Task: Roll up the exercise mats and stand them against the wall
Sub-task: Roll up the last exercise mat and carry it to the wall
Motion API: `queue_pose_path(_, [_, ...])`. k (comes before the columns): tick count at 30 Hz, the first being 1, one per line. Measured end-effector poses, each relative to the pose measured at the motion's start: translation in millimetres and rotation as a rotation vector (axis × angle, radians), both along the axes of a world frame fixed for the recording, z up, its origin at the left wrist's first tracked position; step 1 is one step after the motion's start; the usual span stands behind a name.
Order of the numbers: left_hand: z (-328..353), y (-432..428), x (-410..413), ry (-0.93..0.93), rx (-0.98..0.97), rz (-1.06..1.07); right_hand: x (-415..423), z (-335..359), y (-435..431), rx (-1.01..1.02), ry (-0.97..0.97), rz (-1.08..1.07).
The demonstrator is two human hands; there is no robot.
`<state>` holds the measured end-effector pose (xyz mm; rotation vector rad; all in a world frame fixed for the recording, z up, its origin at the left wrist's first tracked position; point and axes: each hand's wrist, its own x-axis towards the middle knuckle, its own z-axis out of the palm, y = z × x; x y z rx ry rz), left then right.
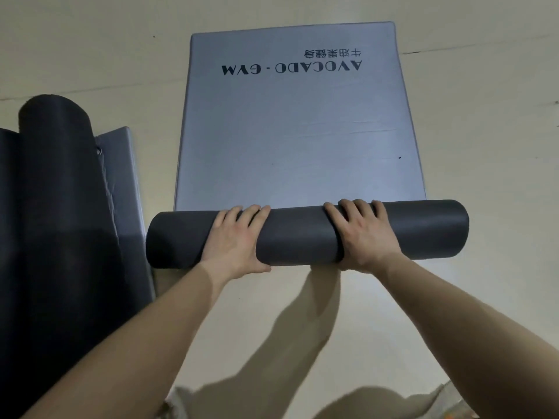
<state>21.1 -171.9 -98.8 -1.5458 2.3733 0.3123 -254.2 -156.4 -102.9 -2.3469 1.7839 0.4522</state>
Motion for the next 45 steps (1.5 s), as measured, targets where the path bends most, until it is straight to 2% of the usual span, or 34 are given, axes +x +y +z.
queue_pose_path(4, [16.1,-5.6,-2.0,-0.003,0.096,0.018,5.8,19.7,0.1,0.14,0.0,-0.001])
queue_pose_path(9, [33.8,54.2,1.4,-0.027,0.432,-0.02,9.1,34.6,70.5,0.376,-0.071,-0.008])
queue_pose_path(14, [39.6,57.6,-3.6,-0.018,0.596,0.018,19.8,35.8,159.4,0.216,0.002,-0.107])
queue_pose_path(16, [44.7,55.4,-3.5,-0.023,0.554,0.057,19.2,35.0,158.1,0.273,0.002,-0.112])
queue_pose_path(17, [47.7,61.2,0.2,-0.024,0.444,0.111,17.8,36.1,145.3,0.305,-0.023,-0.112])
queue_pose_path(19, [51.0,88.2,9.7,0.012,0.07,0.232,11.5,40.0,104.5,0.322,-0.105,-0.129])
queue_pose_path(20, [51.6,104.5,14.5,0.025,-0.033,0.264,8.3,43.7,82.0,0.352,-0.134,-0.145])
queue_pose_path(22, [45.9,120.5,20.5,-0.053,0.043,0.242,7.2,50.8,52.6,0.385,-0.129,-0.122])
queue_pose_path(24, [32.2,102.5,18.7,-0.123,0.101,0.201,6.7,50.0,49.8,0.268,-0.065,-0.081])
queue_pose_path(27, [21.9,36.1,19.5,-0.021,0.123,0.215,7.6,37.5,80.2,0.032,-0.016,-0.039])
queue_pose_path(29, [22.8,1.1,23.0,0.03,0.176,0.171,7.1,20.3,73.9,0.015,0.013,-0.04])
queue_pose_path(31, [19.4,-10.1,23.0,0.038,0.149,0.113,3.1,11.5,36.7,-0.028,0.025,-0.047])
queue_pose_path(34, [12.4,-13.6,11.7,-0.097,-0.005,-0.006,-4.5,19.7,-20.8,0.056,0.011,-0.017])
queue_pose_path(36, [17.3,-27.6,6.9,-0.101,-0.025,-0.018,-5.3,30.6,-36.9,0.126,-0.012,-0.025])
queue_pose_path(39, [30.8,-21.0,10.5,-0.094,0.106,-0.02,2.8,43.8,-22.1,0.289,-0.026,-0.025])
queue_pose_path(42, [40.7,43.1,14.9,-0.106,0.315,-0.089,2.6,48.8,43.3,0.468,-0.1,-0.048])
queue_pose_path(45, [46.2,65.3,10.8,-0.103,0.389,-0.094,8.1,43.0,123.1,0.318,-0.105,-0.126])
